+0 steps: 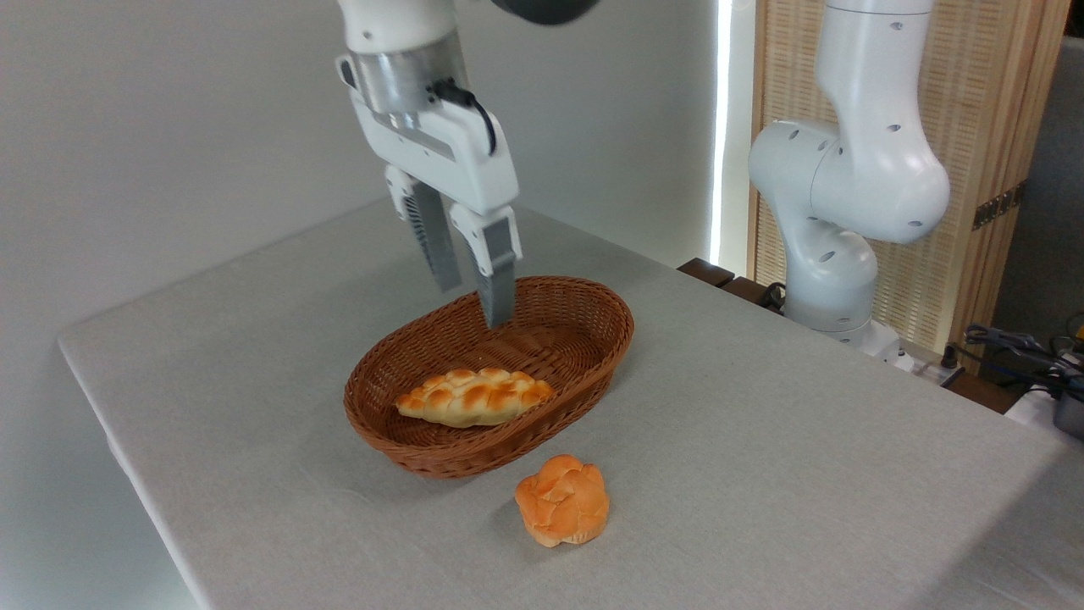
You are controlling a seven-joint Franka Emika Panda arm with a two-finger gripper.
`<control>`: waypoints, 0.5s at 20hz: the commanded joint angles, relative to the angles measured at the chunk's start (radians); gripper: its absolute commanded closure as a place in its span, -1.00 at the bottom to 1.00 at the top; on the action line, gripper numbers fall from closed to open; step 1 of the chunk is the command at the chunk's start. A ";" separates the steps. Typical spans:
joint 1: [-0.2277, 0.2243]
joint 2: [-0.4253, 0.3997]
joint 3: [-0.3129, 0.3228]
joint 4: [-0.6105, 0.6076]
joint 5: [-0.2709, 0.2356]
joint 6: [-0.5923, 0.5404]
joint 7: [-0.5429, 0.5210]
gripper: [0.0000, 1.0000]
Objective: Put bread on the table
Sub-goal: 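Lower the open gripper into the wicker basket over the braided roll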
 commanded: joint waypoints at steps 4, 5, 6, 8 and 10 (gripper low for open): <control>-0.031 -0.066 0.003 -0.292 -0.006 0.322 0.034 -1.00; -0.041 -0.063 0.003 -0.309 -0.003 0.334 0.077 -1.00; -0.041 -0.062 0.003 -0.321 -0.001 0.334 0.129 -1.00; -0.040 -0.057 0.003 -0.335 0.008 0.339 0.218 -1.00; -0.041 -0.048 0.003 -0.336 0.008 0.342 0.231 -1.00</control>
